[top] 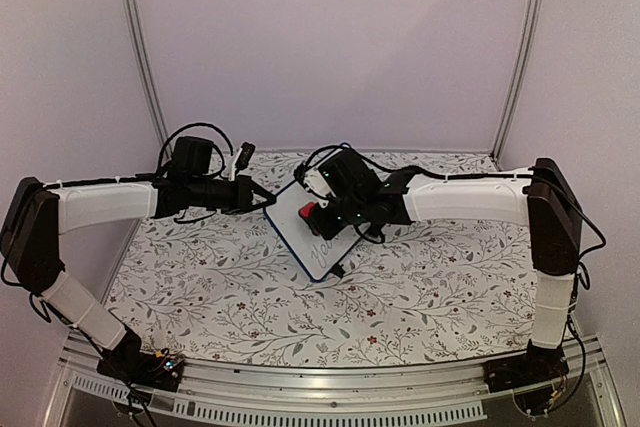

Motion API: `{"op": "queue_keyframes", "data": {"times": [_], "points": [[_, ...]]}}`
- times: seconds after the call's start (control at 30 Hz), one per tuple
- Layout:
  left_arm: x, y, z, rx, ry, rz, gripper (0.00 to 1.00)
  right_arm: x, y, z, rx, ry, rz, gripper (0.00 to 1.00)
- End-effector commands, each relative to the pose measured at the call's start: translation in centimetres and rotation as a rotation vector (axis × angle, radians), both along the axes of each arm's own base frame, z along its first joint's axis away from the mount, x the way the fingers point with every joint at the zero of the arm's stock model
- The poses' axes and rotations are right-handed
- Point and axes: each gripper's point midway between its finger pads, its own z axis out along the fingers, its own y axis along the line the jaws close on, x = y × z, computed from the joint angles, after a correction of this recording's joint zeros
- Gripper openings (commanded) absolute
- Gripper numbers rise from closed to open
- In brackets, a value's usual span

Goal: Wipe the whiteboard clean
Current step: Erase the whiteboard at the center of the board.

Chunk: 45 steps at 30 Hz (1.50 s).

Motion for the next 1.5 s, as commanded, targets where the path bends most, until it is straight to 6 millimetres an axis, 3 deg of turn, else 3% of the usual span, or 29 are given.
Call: {"op": "queue_keyframes", "data": {"times": [0.0, 0.4, 0.8, 0.93, 1.13, 1.47], "points": [[-0.6, -0.5, 1.7, -0.039, -0.038, -0.04, 0.04, -0.9, -0.8, -3.9, -0.058, 0.064, 0.013, 0.04], [-0.6, -0.6, 1.6, -0.042, -0.034, -0.041, 0.04, -3.3, -4.0, -6.1, -0.072, 0.116, -0.017, 0.04], [-0.6, -0.6, 1.6, -0.041, -0.035, -0.041, 0.04, -0.6, -0.9, -1.6, -0.023, 0.026, 0.004, 0.05], [-0.6, -0.5, 1.6, -0.041, -0.037, -0.039, 0.04, 0.2, -0.3, -1.1, -0.025, 0.01, 0.006, 0.05], [-0.5, -0.4, 1.7, -0.043, -0.038, -0.038, 0.04, 0.5, -1.1, -2.4, -0.049, 0.028, -0.008, 0.05], [-0.5, -0.5, 1.5, -0.042, -0.033, -0.039, 0.04, -1.4, -4.4, -5.7, -0.08, 0.093, -0.037, 0.04]]}}
